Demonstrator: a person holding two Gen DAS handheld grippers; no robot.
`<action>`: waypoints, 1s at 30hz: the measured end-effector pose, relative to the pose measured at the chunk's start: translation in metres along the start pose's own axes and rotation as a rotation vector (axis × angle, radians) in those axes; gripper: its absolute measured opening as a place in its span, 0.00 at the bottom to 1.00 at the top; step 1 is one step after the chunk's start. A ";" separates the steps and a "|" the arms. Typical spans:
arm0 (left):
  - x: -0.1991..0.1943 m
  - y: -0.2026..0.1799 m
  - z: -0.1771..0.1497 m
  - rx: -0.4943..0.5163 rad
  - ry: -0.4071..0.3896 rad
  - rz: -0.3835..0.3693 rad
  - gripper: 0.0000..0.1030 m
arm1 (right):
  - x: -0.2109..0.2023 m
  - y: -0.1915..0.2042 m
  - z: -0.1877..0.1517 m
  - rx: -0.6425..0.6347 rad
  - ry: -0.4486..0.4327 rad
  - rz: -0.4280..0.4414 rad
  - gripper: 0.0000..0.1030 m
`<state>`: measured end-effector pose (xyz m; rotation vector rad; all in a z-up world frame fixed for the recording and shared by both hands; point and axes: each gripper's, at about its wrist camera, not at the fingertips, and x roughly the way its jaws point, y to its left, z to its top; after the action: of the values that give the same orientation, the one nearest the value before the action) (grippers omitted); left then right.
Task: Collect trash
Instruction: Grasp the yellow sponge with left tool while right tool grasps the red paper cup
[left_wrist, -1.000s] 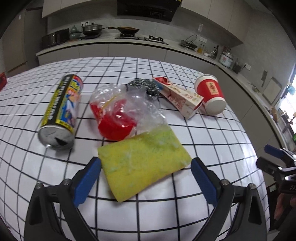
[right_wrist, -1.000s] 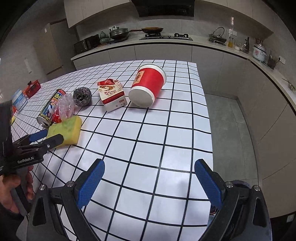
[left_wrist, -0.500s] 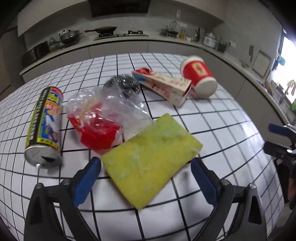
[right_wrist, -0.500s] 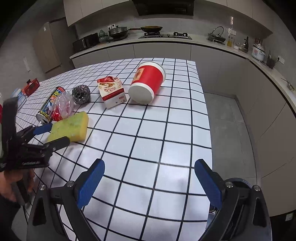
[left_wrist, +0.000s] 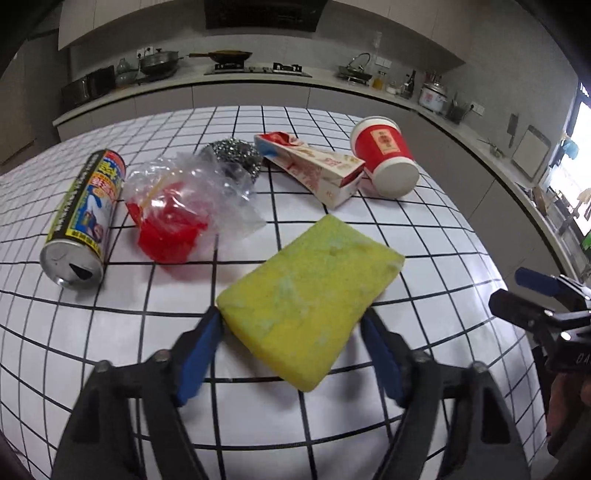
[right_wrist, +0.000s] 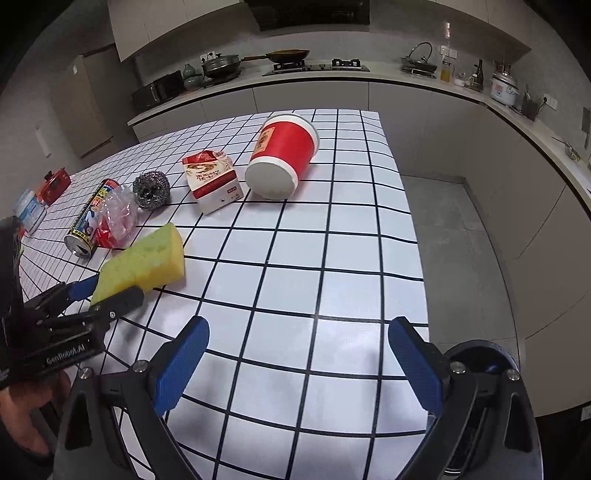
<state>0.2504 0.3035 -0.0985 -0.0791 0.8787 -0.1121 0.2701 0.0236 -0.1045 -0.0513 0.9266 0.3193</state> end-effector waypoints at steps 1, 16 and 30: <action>0.003 0.002 0.002 0.004 0.001 0.021 0.91 | 0.001 0.001 0.000 -0.004 0.001 -0.001 0.96; 0.016 0.023 0.023 -0.083 -0.023 0.035 0.57 | 0.025 -0.009 0.033 0.085 -0.026 0.019 0.96; 0.027 0.061 0.028 -0.229 -0.030 0.160 0.79 | 0.078 0.007 0.113 0.119 -0.099 -0.014 0.83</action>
<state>0.2930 0.3607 -0.1078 -0.2235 0.8619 0.1397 0.3992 0.0698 -0.0979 0.0664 0.8454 0.2510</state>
